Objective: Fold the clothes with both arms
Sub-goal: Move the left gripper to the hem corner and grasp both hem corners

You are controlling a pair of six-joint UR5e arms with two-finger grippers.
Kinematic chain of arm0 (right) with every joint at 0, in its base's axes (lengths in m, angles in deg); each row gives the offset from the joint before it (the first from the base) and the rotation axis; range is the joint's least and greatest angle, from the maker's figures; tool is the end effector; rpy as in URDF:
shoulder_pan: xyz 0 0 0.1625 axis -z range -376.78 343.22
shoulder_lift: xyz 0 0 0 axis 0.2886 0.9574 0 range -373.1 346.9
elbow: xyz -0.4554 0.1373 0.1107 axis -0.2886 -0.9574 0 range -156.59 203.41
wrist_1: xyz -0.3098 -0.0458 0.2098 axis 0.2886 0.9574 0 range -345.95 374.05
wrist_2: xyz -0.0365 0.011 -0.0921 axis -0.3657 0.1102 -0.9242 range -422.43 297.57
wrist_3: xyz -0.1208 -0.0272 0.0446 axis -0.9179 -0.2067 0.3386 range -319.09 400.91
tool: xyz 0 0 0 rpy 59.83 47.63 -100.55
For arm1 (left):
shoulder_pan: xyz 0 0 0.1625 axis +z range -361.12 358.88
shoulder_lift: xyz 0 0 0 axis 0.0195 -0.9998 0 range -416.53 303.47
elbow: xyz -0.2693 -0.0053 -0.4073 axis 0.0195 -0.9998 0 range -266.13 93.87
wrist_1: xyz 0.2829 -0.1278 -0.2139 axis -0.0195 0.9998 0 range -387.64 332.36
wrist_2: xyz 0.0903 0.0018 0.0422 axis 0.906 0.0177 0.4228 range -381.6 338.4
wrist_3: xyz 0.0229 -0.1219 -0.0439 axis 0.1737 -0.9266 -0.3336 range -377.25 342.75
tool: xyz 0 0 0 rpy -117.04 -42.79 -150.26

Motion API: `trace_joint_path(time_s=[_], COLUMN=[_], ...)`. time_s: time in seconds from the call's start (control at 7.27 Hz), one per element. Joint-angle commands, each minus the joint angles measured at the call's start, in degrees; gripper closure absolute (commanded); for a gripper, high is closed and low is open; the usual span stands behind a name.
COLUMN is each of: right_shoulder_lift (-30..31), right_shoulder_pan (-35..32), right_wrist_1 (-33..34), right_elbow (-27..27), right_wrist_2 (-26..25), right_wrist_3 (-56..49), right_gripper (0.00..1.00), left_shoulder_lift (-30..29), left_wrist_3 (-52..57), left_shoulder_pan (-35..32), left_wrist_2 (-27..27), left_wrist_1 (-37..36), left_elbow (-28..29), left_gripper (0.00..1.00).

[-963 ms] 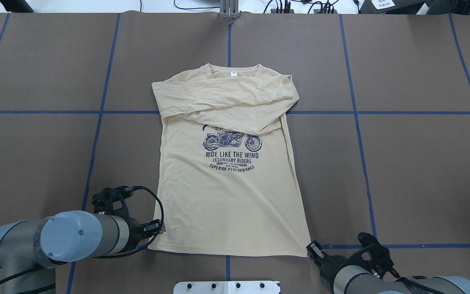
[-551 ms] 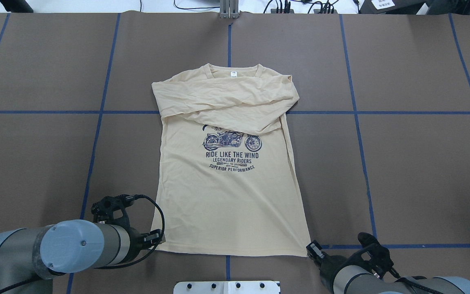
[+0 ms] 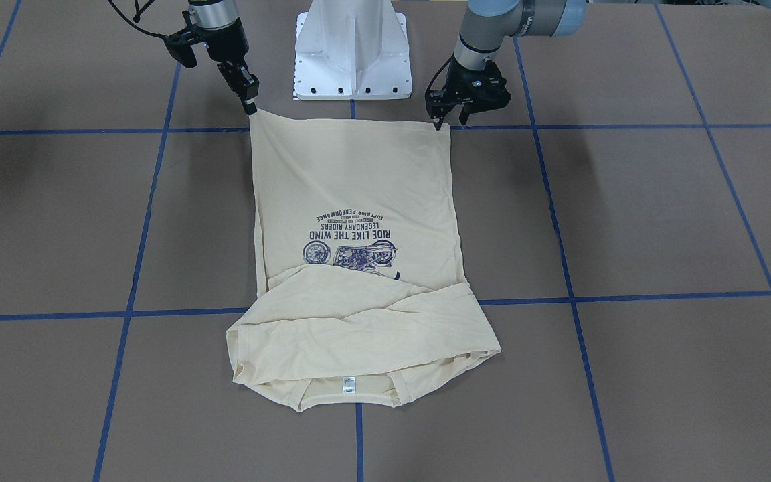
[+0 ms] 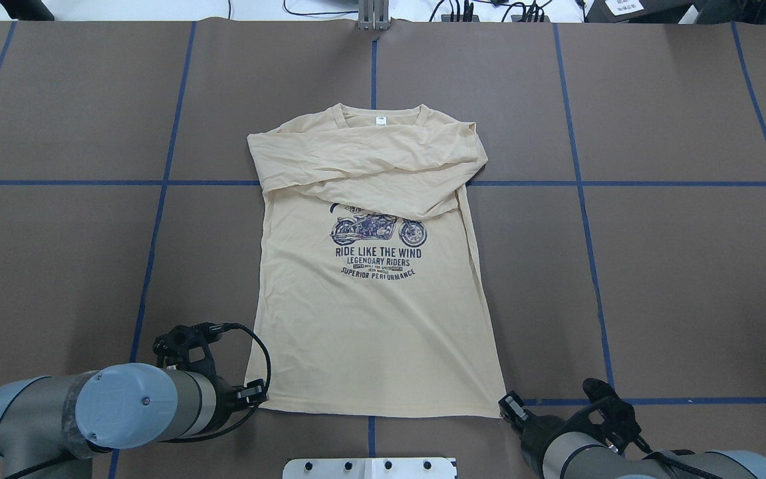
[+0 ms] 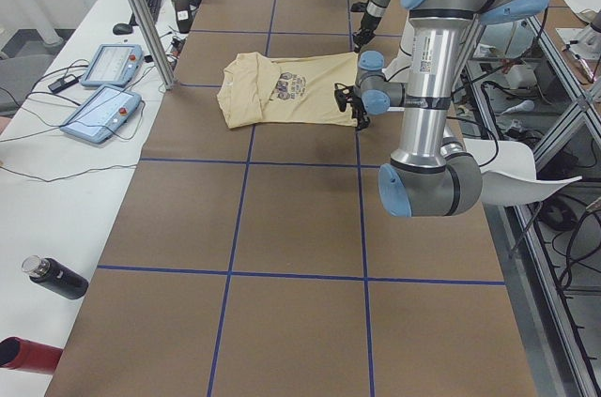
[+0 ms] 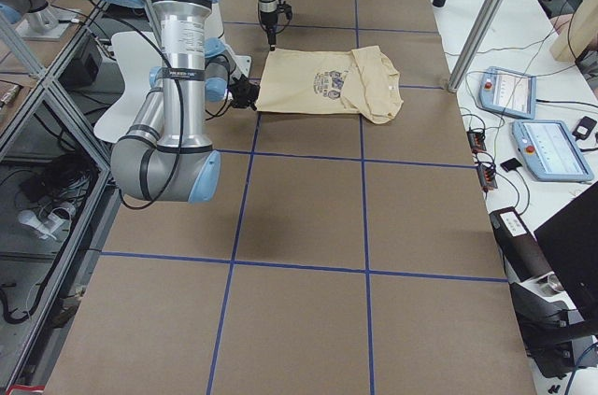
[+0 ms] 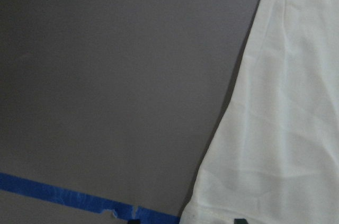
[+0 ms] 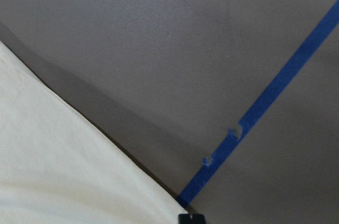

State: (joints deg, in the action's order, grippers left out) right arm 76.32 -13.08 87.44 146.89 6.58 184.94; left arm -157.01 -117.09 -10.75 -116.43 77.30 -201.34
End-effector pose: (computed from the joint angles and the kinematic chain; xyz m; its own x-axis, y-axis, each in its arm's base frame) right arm -0.4660 -0.1507 0.4542 0.1963 0.7445 0.6381 -0.6389 0.5908 -0.4928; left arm 0.5119 -0.2109 0.4430 0.5986 -0.2743 -0.7526 0.2079 0.9606 -0.1848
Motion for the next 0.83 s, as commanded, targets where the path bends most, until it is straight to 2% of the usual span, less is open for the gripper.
trace_joint_path(time_s=[0.0, 0.69], right_shoulder_lift=[0.1, 0.1], right_shoulder_pan=[0.0, 0.0], right_wrist_1=[0.1, 0.0], right_elbow=[0.0, 0.0], right_wrist_2=[0.0, 0.0], right_wrist_3=[-0.1, -0.1], right_gripper=[1.0, 1.0], left_shoulder_lift=[0.0, -1.2], left_wrist_3=[0.0, 0.0], left_shoulder_pan=[0.1, 0.6], left_wrist_2=[0.0, -0.1], left_wrist_1=[0.0, -0.1], left_elbow=[0.1, 0.9], left_gripper=[0.53, 0.57])
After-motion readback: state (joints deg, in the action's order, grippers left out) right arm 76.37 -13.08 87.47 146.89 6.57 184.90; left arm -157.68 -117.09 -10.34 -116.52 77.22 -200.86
